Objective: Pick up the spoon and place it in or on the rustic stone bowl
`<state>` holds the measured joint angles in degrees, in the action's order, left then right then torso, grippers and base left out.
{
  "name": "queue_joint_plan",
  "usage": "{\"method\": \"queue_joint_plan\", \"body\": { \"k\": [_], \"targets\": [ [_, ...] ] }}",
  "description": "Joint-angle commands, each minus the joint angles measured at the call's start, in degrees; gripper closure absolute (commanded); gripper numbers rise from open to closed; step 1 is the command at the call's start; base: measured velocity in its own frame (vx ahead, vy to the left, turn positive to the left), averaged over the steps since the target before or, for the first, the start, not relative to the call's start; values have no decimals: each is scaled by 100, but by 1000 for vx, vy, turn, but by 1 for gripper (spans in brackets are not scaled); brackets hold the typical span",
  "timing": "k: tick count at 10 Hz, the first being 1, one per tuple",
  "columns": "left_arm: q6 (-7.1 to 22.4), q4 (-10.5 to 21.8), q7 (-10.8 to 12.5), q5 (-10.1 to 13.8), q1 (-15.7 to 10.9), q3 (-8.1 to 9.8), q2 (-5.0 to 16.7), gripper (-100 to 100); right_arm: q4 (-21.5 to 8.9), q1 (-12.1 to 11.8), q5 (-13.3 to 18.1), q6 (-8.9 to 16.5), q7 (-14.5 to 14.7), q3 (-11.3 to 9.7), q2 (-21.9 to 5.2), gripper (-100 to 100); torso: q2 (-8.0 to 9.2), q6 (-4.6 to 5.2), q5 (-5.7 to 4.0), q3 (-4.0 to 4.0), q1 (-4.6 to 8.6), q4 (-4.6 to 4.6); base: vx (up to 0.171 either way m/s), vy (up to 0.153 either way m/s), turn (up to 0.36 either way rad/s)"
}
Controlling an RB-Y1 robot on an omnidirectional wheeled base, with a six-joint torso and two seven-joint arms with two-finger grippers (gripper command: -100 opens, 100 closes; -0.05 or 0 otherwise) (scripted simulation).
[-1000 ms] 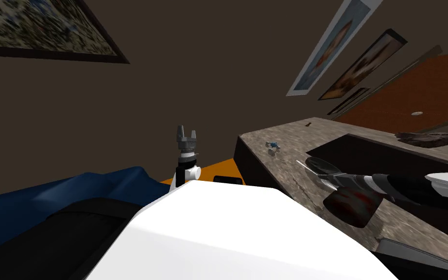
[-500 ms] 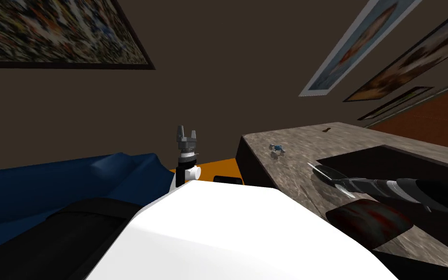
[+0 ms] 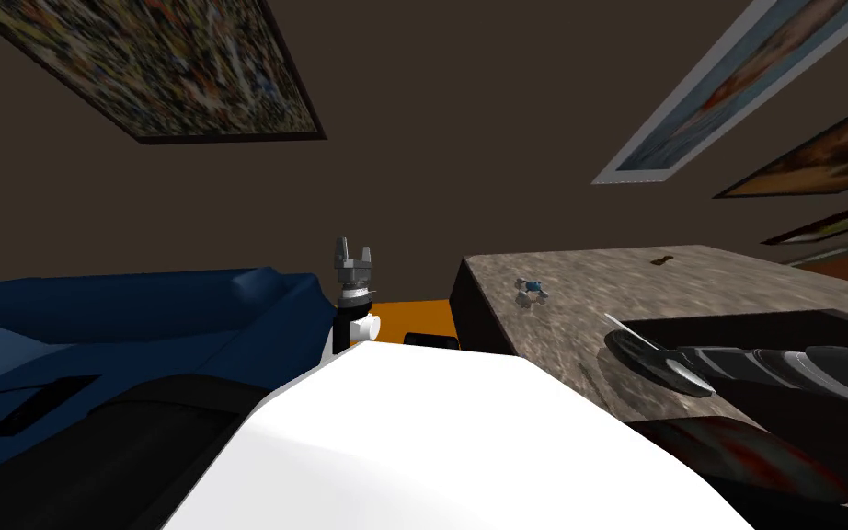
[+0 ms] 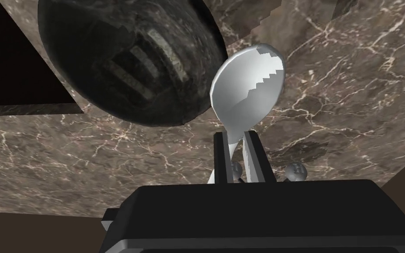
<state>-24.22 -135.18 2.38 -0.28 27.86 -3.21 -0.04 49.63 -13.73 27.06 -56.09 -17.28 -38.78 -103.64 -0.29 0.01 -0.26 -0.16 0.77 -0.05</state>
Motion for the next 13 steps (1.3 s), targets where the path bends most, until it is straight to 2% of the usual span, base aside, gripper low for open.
{"method": "queue_joint_plan", "body": {
  "k": [1,3,4,5,9,10,11,13],
  "targets": [
    [0,0,0,0,0,0,0,0,-103,3,35,-53,-80,-76,-94,100,0,0,0,0,0,0,-50,-149,342],
    [0,0,0,0,1,1,0,0,-234,24,129,-73,-147,-200,-171,100,-6,3,-2,-4,13,-2,-54,-160,278],
    [0,0,0,0,1,1,0,0,-201,19,103,-60,-118,-159,-122,100,-8,1,-5,-5,19,-2,-20,-80,75],
    [0,0,0,0,2,1,0,0,-218,27,111,-57,-123,-161,-128,-100,-15,11,-6,-9,-7,-4,-2,-17,-5],
    [0,-1,0,0,2,0,-1,0,-218,27,109,-55,-123,-159,-128,-100,-21,11,6,-12,-48,-6,0,-2,0],
    [0,-1,0,0,2,0,-1,0,-218,27,109,-55,-123,-159,-128,0,-21,11,6,-13,-49,-6,0,0,0],
    [0,-1,0,0,2,0,-1,0,-151,94,64,-196,-199,-150,-364,-100,-21,11,6,-13,-49,-6,-27,-2,-50],
    [0,-1,0,0,2,0,-1,0,-84,161,19,-337,-274,-140,-600,-100,-10,12,9,-6,-53,-3,-32,1,-50]
  ]
}}
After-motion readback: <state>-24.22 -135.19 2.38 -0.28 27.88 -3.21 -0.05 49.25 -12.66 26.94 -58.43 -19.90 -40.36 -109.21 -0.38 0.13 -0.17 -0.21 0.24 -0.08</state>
